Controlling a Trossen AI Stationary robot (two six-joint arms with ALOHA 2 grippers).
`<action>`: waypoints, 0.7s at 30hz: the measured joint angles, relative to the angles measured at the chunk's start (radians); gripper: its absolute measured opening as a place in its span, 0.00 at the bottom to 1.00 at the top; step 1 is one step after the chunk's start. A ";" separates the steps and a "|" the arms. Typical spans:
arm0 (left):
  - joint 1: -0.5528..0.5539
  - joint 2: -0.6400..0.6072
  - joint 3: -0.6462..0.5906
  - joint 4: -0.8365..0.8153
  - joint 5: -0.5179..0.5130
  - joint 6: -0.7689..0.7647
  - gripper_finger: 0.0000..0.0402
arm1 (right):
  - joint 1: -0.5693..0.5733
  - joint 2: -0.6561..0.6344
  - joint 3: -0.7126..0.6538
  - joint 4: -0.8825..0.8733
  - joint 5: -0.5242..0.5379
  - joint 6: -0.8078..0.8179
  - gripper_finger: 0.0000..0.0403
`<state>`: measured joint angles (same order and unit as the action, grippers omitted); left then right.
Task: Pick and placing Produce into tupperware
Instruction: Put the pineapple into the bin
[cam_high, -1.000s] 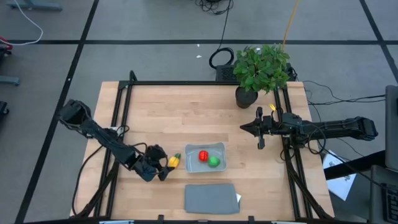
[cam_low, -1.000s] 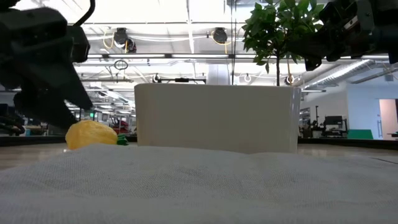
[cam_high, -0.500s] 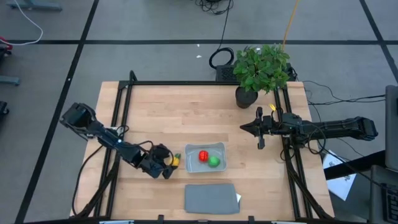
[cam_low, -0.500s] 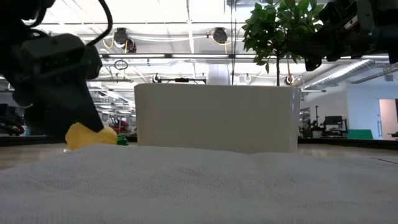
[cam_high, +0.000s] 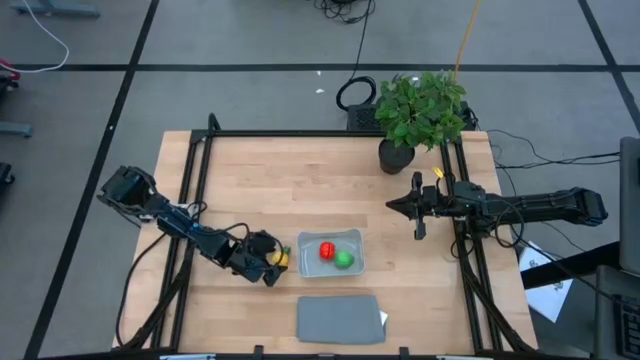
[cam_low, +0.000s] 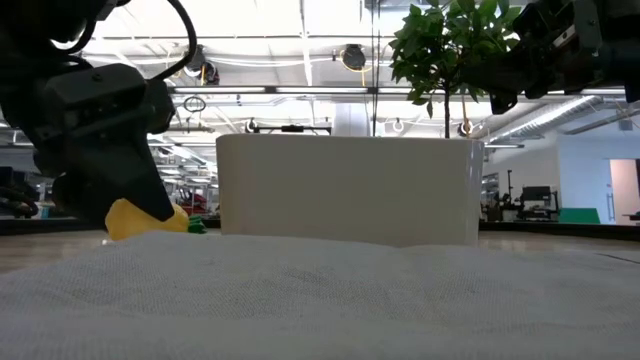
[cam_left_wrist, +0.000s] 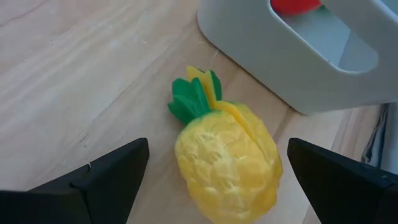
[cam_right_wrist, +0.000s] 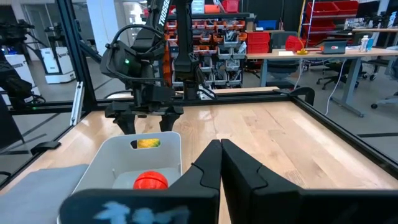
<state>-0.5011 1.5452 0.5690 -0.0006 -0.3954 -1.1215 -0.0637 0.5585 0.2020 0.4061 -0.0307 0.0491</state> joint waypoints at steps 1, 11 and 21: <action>0.002 0.000 0.000 0.000 0.000 0.001 0.99 | 0.000 0.000 0.000 0.000 0.000 0.000 0.00; 0.004 0.001 0.000 -0.004 -0.001 0.023 0.99 | 0.000 0.000 0.000 0.000 0.000 0.000 0.00; 0.004 0.001 0.000 -0.011 0.004 0.054 0.97 | 0.000 0.000 0.000 0.000 0.000 0.000 0.00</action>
<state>-0.4969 1.5463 0.5690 -0.0113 -0.3912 -1.0672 -0.0635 0.5587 0.2020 0.4061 -0.0307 0.0490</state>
